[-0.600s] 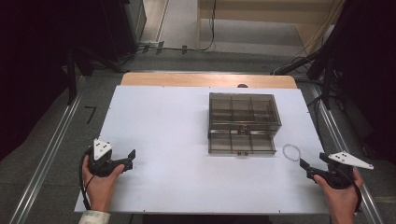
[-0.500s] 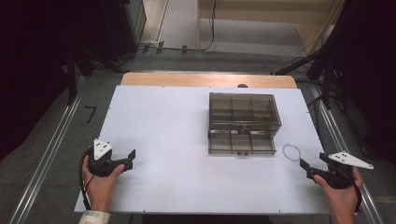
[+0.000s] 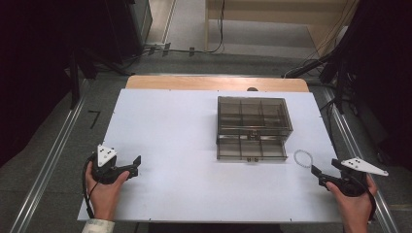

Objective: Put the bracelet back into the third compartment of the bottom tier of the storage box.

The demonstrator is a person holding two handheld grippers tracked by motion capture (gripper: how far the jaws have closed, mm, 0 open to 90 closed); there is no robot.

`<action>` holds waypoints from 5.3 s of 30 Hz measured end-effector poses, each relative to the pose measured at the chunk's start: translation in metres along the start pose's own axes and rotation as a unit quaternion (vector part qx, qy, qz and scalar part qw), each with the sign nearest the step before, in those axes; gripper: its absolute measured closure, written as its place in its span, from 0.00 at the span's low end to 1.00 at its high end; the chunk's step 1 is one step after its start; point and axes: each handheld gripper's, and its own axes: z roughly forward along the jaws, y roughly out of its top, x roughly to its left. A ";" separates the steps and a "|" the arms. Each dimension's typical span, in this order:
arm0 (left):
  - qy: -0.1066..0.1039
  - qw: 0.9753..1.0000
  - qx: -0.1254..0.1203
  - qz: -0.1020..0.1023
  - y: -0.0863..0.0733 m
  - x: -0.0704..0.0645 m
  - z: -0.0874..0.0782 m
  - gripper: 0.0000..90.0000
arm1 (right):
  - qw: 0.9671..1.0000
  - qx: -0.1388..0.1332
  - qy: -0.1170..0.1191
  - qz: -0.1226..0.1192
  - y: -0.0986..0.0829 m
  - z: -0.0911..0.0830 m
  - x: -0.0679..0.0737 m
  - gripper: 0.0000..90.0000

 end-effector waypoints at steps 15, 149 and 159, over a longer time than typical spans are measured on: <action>0.001 1.000 -0.006 -0.003 0.000 0.001 -0.002 0.02 | 1.000 0.015 0.005 0.011 0.004 0.002 0.001 0.20; 0.008 1.000 -0.007 -0.009 -0.003 0.005 -0.005 0.02 | 0.998 0.035 0.029 -0.032 0.060 0.014 0.007 0.93; 0.007 1.000 -0.007 -0.009 -0.003 0.005 -0.005 0.02 | 0.998 0.031 0.039 -0.040 0.066 0.006 0.013 0.93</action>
